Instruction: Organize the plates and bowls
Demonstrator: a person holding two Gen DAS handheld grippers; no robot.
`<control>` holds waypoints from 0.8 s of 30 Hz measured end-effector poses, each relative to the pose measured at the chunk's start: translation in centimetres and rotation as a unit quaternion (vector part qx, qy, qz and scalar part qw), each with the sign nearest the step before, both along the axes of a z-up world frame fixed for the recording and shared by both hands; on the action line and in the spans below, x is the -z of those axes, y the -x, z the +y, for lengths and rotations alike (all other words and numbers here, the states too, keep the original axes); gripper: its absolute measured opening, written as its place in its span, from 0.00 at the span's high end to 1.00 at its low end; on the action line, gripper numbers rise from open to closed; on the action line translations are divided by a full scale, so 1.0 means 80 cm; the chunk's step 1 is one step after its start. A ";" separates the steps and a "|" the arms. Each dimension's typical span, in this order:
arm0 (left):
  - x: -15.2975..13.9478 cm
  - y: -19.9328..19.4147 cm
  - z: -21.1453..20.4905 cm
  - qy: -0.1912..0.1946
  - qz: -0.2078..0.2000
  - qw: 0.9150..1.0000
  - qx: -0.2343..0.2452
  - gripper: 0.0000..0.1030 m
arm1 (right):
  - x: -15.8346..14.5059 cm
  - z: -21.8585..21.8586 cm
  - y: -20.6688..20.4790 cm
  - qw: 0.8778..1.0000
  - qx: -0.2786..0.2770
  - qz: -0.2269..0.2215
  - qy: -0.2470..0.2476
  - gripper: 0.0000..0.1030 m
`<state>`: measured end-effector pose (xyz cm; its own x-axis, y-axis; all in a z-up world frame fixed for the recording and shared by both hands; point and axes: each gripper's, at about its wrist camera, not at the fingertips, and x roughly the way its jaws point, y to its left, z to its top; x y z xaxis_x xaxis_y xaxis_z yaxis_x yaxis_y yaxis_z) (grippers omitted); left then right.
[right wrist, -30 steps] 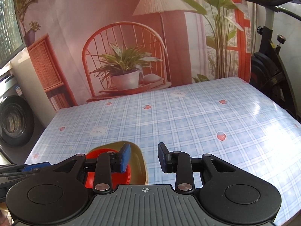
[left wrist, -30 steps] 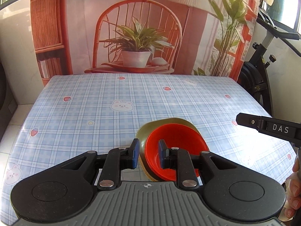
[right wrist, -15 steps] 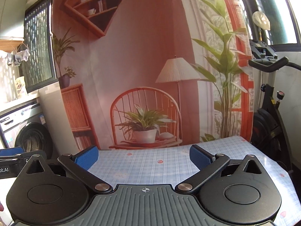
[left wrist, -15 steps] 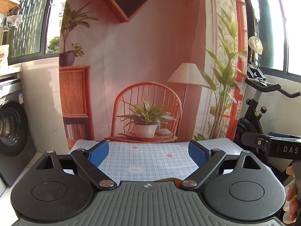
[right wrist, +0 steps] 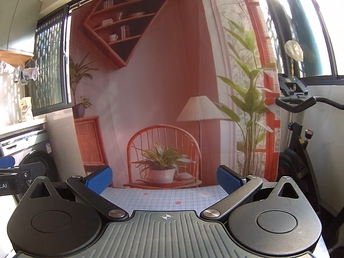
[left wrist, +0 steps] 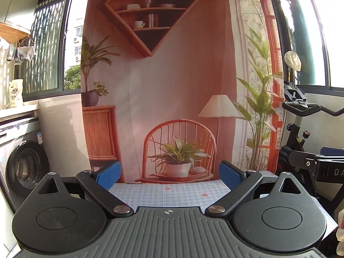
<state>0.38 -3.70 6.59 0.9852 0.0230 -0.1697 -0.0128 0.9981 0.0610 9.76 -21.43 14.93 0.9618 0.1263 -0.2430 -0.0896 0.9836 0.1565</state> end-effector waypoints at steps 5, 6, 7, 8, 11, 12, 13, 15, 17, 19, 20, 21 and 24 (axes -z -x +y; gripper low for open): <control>-0.005 0.007 0.007 0.017 -0.001 1.000 -0.005 0.04 | -0.002 0.000 0.011 1.000 -0.001 -0.007 -0.004 0.00; -0.005 0.008 0.007 0.017 -0.002 1.000 -0.005 0.04 | -0.002 0.000 0.012 1.000 0.000 -0.008 -0.004 0.00; -0.005 0.010 0.008 0.017 -0.002 1.000 -0.005 0.04 | -0.002 -0.001 0.013 1.000 0.000 -0.008 -0.006 0.00; -0.005 0.010 0.008 0.016 -0.003 1.000 -0.005 0.04 | -0.002 -0.002 0.013 1.000 0.001 -0.009 -0.006 0.00; -0.004 0.008 0.010 0.016 -0.002 1.000 -0.011 0.04 | -0.001 -0.003 0.013 1.000 0.004 -0.008 -0.008 0.00; -0.003 0.007 0.011 0.016 0.000 1.000 -0.012 0.04 | 0.000 -0.003 0.013 1.000 0.004 -0.008 -0.009 0.00; -0.003 0.007 0.011 0.016 0.001 1.000 -0.013 0.04 | 0.000 -0.004 0.013 1.000 0.004 -0.008 -0.010 0.00; -0.002 0.006 0.012 0.017 0.004 1.000 -0.014 0.04 | 0.001 -0.004 0.013 1.000 0.005 -0.007 -0.011 0.00; -0.001 0.005 0.013 0.019 0.007 1.000 -0.015 0.04 | 0.002 -0.005 0.013 1.000 0.006 -0.006 -0.011 0.00; 0.000 0.006 0.013 0.022 0.011 1.000 -0.016 0.04 | 0.002 -0.006 0.013 1.000 0.008 -0.005 -0.013 0.00; 0.000 0.006 0.013 0.022 0.012 1.000 -0.014 0.04 | 0.003 -0.006 0.013 1.000 0.009 -0.005 -0.013 0.00; 0.001 0.006 0.013 0.021 0.013 1.000 -0.014 0.04 | 0.002 -0.006 0.013 1.000 0.009 -0.005 -0.013 0.00; 0.002 0.004 0.013 0.019 0.019 1.000 -0.015 0.04 | 0.003 -0.005 0.014 1.000 0.011 -0.005 -0.014 0.00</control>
<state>0.03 -2.69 6.43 0.9772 0.0445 -0.2074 -0.0402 0.9989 0.0250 8.68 -21.84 14.72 0.9665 0.1125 -0.2306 -0.0706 0.9806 0.1827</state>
